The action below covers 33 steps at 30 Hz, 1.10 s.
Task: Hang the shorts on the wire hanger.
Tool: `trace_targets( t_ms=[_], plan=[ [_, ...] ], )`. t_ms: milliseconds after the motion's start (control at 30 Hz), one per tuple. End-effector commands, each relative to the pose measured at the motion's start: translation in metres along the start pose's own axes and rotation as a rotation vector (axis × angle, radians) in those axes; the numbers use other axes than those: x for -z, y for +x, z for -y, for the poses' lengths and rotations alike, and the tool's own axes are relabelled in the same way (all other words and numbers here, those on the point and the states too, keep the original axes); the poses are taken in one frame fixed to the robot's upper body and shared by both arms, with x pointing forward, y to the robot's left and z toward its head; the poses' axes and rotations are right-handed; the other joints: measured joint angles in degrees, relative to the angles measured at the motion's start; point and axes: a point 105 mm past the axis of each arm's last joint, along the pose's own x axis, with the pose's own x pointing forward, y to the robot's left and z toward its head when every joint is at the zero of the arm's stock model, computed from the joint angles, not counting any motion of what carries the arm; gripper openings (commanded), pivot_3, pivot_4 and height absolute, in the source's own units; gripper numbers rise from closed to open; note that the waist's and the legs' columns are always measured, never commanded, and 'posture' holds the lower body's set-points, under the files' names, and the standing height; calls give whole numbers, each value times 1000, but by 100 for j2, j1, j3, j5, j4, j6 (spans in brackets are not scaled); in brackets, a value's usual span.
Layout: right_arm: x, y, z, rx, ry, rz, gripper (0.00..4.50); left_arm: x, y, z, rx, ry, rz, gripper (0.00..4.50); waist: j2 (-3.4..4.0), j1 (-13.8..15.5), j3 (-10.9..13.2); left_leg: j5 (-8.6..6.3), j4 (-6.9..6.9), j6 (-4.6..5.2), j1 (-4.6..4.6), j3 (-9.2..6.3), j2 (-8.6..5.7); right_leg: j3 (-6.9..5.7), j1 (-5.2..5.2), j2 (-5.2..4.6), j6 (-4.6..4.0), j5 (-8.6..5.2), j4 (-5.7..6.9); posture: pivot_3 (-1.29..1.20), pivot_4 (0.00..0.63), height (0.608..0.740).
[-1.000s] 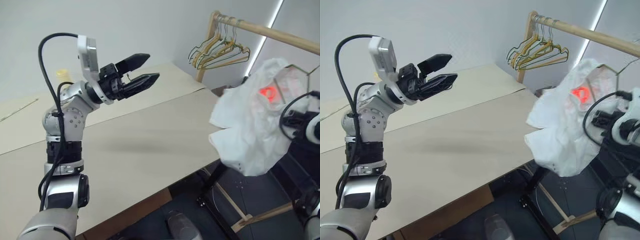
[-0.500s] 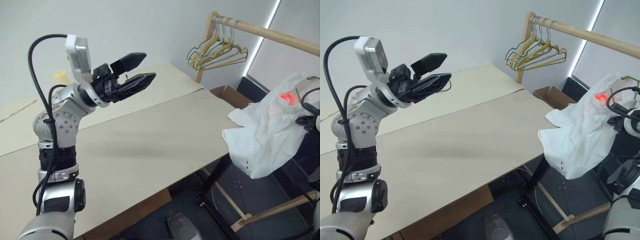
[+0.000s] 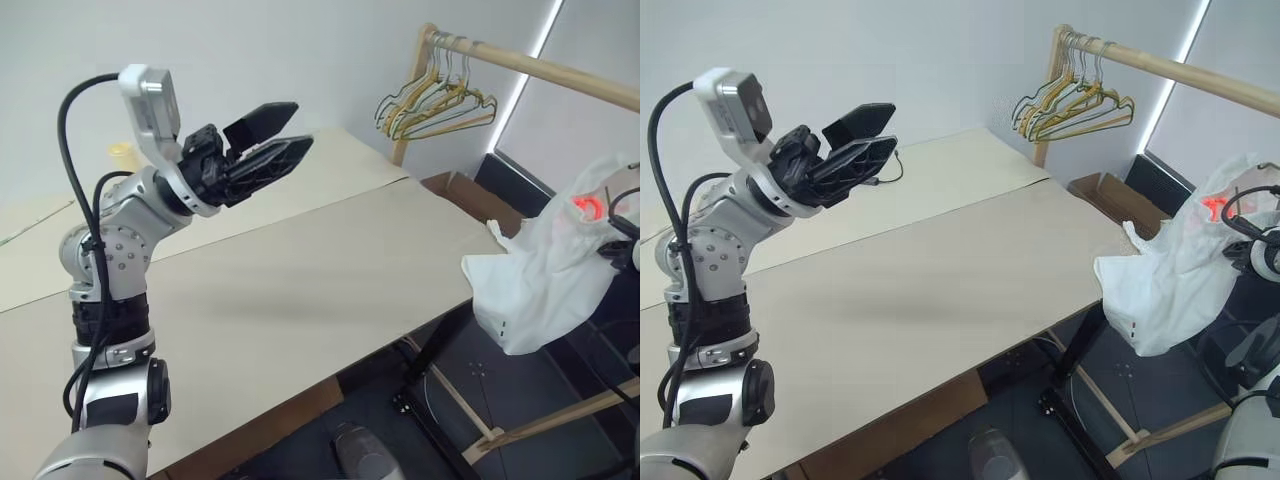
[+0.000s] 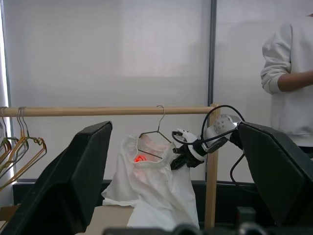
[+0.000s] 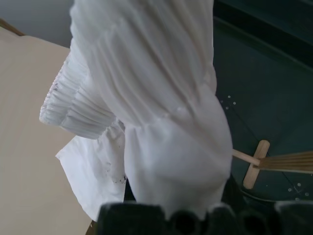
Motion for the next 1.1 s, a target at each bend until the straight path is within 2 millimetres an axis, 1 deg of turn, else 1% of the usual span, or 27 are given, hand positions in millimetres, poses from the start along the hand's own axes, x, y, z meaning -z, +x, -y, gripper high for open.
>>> trace_targets(
  t_ms=[33,67,100,200,233,367,433,600,700,767,833,900,1000,1100],
  plan=[
    [-11,-3,1,9,-43,75,340,-10,2,7,22,42,19,4477,-1,23,0,0,0,0,-1,0,0,-1,0,1,1,0,-2,-336,17,740],
    [-10,-3,-1,5,-46,74,726,-10,2,7,21,46,15,4500,-1,27,1,0,0,0,0,1,-1,1,0,-1,2,1,-2,-333,16,740],
    [-9,-2,-1,7,-47,72,976,-10,2,7,19,49,12,4500,-1,28,1,0,0,0,0,1,-1,1,0,-1,2,1,-2,-333,16,740],
    [-9,-2,-2,19,-60,80,2052,-9,1,6,14,55,3,4500,0,25,1,0,0,0,1,2,-1,3,0,0,3,2,-1,-330,15,740],
    [-10,-1,-1,29,-64,86,2332,-8,1,6,13,58,0,4500,0,28,1,0,0,0,2,2,0,3,0,0,3,2,-1,-329,16,740],
    [-16,-4,3,76,-102,129,3688,-7,1,5,4,67,-10,4500,0,33,1,0,0,0,0,1,0,2,0,0,3,1,-1,-326,16,740],
    [-22,-7,4,95,-119,174,4439,-6,0,5,1,70,-14,4500,-1,37,1,0,0,0,0,1,-1,3,0,-1,3,2,-2,-323,17,740],
    [-46,-20,0,200,-342,455,4477,-6,0,3,-7,78,-19,4500,0,56,0,0,-2,0,1,1,0,3,0,1,4,2,-1,-321,15,740],
    [-57,-34,-5,252,-350,652,4477,-5,-1,2,-16,94,-30,4500,0,55,0,0,-1,0,2,3,1,6,-1,1,7,2,-1,-320,13,740],
    [-60,-42,-8,277,-362,746,4477,-4,-2,0,-25,98,-35,4500,1,57,0,0,-2,0,2,4,1,8,-1,1,8,3,0,-318,10,740],
    [-62,-58,-20,295,-389,900,4477,-1,-6,-3,-50,108,-49,4500,2,63,-1,0,-2,0,2,3,0,9,-1,0,10,4,0,-317,10,740],
    [-60,-70,-32,281,-406,1003,4477,2,-9,-6,-77,118,-63,4500,3,68,-1,0,-2,0,2,3,1,9,-3,0,10,4,3,-315,8,740],
    [-57,-79,-44,244,-413,1087,4477,4,-11,-8,-102,127,-72,4500,3,90,-1,0,-1,0,0,3,2,10,-4,-1,10,5,3,-311,9,740],
    [-56,-78,-44,246,-404,1084,4477,5,-12,-9,-107,130,-76,4500,3,145,-1,0,0,0,-1,4,3,10,-4,-5,11,6,1,-305,12,740]
  ],
)
